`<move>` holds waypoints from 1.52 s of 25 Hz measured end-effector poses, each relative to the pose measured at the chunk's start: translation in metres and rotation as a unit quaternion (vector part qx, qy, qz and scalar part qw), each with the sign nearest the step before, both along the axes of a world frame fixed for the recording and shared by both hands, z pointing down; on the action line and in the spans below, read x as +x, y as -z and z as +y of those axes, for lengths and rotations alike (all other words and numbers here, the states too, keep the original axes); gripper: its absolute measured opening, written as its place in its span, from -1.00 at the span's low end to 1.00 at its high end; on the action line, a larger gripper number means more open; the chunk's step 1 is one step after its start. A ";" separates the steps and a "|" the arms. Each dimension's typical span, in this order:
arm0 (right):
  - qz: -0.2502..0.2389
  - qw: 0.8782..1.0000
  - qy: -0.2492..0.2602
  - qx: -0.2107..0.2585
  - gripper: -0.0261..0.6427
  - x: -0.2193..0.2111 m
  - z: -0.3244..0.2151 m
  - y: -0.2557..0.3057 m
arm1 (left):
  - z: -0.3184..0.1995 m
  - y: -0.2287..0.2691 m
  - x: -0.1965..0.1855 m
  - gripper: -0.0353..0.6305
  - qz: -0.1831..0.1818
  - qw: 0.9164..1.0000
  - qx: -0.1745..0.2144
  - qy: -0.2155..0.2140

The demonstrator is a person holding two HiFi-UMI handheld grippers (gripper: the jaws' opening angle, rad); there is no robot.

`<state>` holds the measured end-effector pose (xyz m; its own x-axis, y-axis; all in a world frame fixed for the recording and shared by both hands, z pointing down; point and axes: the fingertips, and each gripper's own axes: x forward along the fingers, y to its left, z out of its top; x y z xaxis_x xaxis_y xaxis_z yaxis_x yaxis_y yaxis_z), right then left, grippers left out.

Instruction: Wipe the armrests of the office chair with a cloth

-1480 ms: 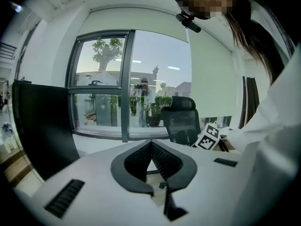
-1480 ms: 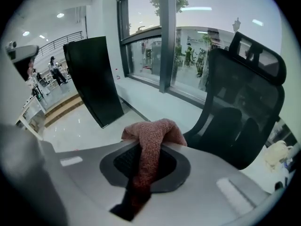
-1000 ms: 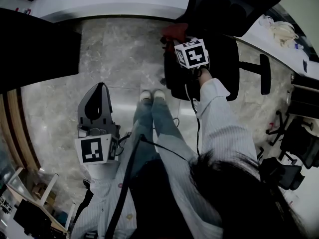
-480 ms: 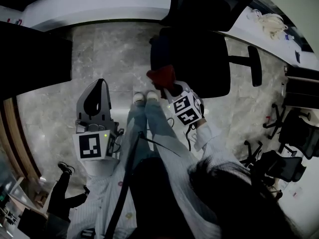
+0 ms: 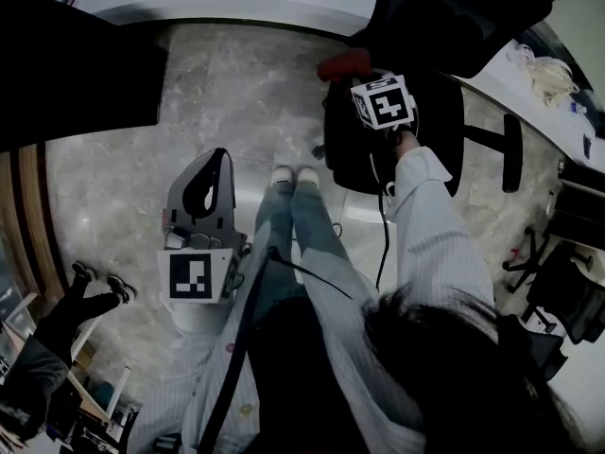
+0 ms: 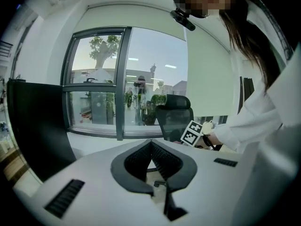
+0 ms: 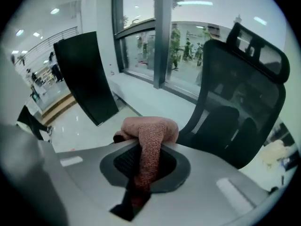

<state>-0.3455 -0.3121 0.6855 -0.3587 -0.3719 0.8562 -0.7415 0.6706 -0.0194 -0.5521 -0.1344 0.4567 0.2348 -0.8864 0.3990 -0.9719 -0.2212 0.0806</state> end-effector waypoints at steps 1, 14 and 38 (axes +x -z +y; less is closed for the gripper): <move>-0.005 1.000 -0.023 -0.003 -0.82 0.000 -0.014 -0.001 | 0.003 -0.002 -0.004 -0.88 0.000 1.000 -0.006 0.005; -0.010 0.998 0.064 0.007 -0.83 -0.015 0.088 0.022 | -0.012 0.016 -0.013 -0.88 0.010 0.999 0.022 0.032; 0.002 0.999 0.029 -0.027 -0.82 -0.010 -0.019 0.004 | 0.005 0.006 -0.007 -0.88 0.004 0.998 0.009 0.068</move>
<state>-0.3559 -0.3313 0.6815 -0.3750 -0.3041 0.8757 -0.7022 0.7099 -0.0542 -0.5592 -0.1291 0.4506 0.1157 -0.9170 0.3818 -0.9923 -0.0897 0.0854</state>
